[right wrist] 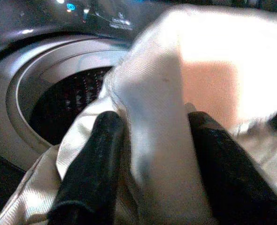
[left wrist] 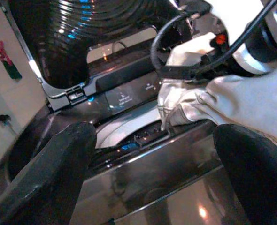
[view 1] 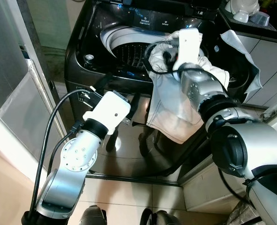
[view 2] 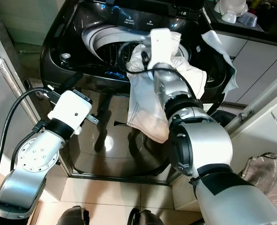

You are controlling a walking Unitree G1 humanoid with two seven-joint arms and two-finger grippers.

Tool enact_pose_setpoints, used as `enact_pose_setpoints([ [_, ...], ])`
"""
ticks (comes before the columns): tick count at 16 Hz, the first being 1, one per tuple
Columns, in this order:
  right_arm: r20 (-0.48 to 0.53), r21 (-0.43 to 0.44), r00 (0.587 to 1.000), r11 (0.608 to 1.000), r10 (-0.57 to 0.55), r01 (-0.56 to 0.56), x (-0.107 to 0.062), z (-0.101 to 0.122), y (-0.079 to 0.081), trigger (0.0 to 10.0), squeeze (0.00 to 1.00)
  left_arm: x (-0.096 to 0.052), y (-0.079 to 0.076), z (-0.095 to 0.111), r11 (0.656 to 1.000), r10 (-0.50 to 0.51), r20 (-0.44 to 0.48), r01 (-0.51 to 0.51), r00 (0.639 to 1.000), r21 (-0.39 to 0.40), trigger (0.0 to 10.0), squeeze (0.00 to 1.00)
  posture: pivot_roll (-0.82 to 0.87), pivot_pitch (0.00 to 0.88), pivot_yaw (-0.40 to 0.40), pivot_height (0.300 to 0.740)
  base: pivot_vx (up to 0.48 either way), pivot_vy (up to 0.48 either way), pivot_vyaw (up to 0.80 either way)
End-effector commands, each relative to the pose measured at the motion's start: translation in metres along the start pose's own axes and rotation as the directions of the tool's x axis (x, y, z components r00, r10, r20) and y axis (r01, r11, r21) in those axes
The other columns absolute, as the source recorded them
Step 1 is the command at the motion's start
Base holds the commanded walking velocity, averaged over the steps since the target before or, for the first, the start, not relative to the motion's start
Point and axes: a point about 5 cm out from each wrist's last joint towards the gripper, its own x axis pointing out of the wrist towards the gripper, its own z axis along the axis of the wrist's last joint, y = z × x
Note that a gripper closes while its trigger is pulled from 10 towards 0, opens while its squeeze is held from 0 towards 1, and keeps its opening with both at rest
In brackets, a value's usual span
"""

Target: Clothes washing

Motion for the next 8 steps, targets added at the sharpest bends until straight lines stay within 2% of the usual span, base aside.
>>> enact_pose_setpoints([
  [1,-0.1,0.142,0.995,0.99,-0.01,0.024,-0.002,-0.022,-0.007,0.0,0.0,0.002,0.001,0.001,1.0,0.002,0.014,-0.002,1.0,-0.012,10.0,0.0,0.19,0.071,-0.114,0.74,0.0,0.0,0.0],
  [2,-0.123,0.213,0.992,0.977,0.001,0.026,-0.002,-0.027,-0.005,0.0,0.0,0.003,0.002,0.0,1.0,0.007,0.013,-0.006,1.0,-0.014,10.0,0.0,0.19,0.066,-0.115,0.74,0.0,0.0,0.0],
  [3,-0.126,0.233,0.992,0.972,0.004,0.026,-0.002,-0.028,-0.005,0.0,0.0,0.003,0.002,0.0,1.0,0.007,0.013,-0.007,1.0,-0.017,10.0,0.0,0.19,0.066,-0.115,0.74,0.0,0.0,0.0],
  [4,-0.129,0.289,0.991,0.957,0.02,0.018,-0.002,-0.028,-0.003,0.0,0.0,0.003,0.002,0.0,1.0,0.006,0.015,-0.005,1.0,-0.021,10.0,0.0,0.19,0.066,-0.115,0.74,0.0,0.0,0.0],
  [5,-0.104,0.274,0.994,0.962,0.043,-0.013,-0.002,-0.025,0.0,0.0,0.0,0.005,0.001,-0.003,1.0,0.009,0.009,-0.009,1.0,-0.017,10.0,0.0,0.18,0.058,-0.114,0.74,0.0,0.0,0.0],
  [6,-0.056,0.167,0.998,0.986,0.04,-0.03,-0.002,-0.021,0.0,0.0,0.0,0.006,-0.005,-0.009,1.0,0.005,-0.009,-0.005,1.0,-0.018,10.0,0.0,0.18,0.05,-0.114,0.74,0.0,0.0,0.0],
  [7,-0.028,0.095,0.999,0.995,0.039,-0.036,-0.002,-0.021,0.0,0.0,0.0,0.005,-0.01,-0.016,0.996,0.012,-0.038,-0.016,0.999,-0.09,10.0,0.0,0.17,0.04,-0.114,0.74,0.0,0.0,0.0],
  [8,-0.014,0.047,0.999,0.998,0.046,-0.046,-0.002,-0.023,0.001,0.0,0.0,0.003,-0.014,-0.023,0.979,0.032,-0.078,-0.047,0.996,-0.199,10.0,0.0,0.17,0.04,-0.114,0.74,0.0,0.0,0.0],
])
